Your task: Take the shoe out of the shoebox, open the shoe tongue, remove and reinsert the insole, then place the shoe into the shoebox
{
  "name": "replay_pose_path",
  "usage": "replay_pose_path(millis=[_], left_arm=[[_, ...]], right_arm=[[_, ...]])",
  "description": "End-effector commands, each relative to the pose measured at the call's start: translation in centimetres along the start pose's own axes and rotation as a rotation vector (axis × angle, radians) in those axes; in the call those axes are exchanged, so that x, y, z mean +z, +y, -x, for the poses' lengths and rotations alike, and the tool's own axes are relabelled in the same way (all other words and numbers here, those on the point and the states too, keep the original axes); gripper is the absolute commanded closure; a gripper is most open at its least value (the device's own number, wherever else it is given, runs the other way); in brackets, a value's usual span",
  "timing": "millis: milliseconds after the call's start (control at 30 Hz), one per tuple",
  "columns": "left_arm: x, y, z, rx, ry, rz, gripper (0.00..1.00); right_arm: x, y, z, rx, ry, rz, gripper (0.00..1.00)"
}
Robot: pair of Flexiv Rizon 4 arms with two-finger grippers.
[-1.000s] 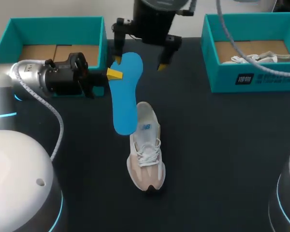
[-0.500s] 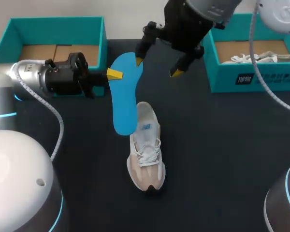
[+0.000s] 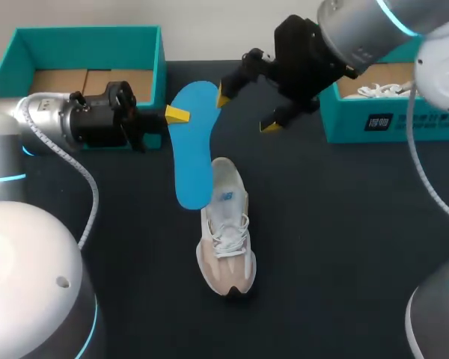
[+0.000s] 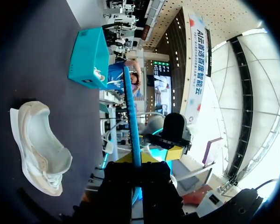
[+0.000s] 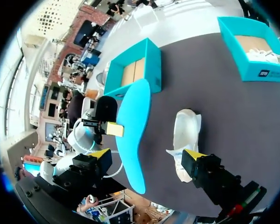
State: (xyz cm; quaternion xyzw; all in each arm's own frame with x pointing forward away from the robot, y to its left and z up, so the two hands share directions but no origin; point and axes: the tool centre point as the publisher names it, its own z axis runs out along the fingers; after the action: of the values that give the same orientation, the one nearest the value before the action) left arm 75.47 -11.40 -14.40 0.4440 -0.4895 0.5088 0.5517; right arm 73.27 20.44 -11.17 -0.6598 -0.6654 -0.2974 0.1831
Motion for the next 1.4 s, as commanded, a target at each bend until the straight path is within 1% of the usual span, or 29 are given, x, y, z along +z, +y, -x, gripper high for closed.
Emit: replay_pose_path(millis=[33, 200, 333, 367, 433, 600, 767, 867, 1067, 1300, 1333, 1400], left_arm=[[0.0, 0.1, -0.1, 0.000, -0.004, 0.000, 1.00], [0.0, 0.1, -0.1, 0.000, -0.004, 0.000, 1.00], [0.0, 0.1, -0.1, 0.000, -0.004, 0.000, 1.00], [0.0, 0.1, -0.1, 0.000, -0.004, 0.000, 1.00], [0.0, 0.1, -0.1, 0.000, -0.004, 0.000, 1.00], [0.0, 0.1, -0.1, 0.000, -0.004, 0.000, 1.00], [0.0, 0.1, -0.1, 0.000, -0.004, 0.000, 1.00], [0.0, 0.1, -0.1, 0.000, -0.004, 0.000, 1.00], [0.0, 0.1, -0.1, 0.000, -0.004, 0.000, 1.00], [0.0, 0.1, -0.1, 0.000, -0.004, 0.000, 1.00], [0.0, 0.1, -0.1, 0.000, -0.004, 0.000, 1.00], [0.0, 0.1, -0.1, 0.000, -0.004, 0.000, 1.00]], right_arm=[[0.3, -0.5, 0.9, -0.003, 0.421, 0.024, 0.00], [0.6, -0.5, 1.4, -0.004, 0.523, 0.045, 0.00], [1.0, -0.5, 2.0, 0.003, 0.572, 0.033, 0.00], [1.1, -0.5, 2.0, 0.005, 0.603, 0.048, 0.00], [1.2, -0.6, 2.3, 0.007, 0.619, 0.033, 0.00], [1.4, -0.7, 2.6, 0.018, 0.662, 0.030, 0.00], [1.5, -0.4, 2.7, 0.012, 0.691, -0.006, 0.00], [1.7, -0.3, 2.7, 0.009, 0.688, -0.020, 0.00], [1.8, -0.1, 2.7, 0.008, 0.697, -0.013, 0.00], [1.9, 0.0, 2.8, 0.002, 0.689, -0.028, 0.00], [2.0, 0.1, 2.7, 0.003, 0.684, -0.013, 0.00], [2.0, 0.1, 2.7, 0.003, 0.684, -0.013, 0.00]])
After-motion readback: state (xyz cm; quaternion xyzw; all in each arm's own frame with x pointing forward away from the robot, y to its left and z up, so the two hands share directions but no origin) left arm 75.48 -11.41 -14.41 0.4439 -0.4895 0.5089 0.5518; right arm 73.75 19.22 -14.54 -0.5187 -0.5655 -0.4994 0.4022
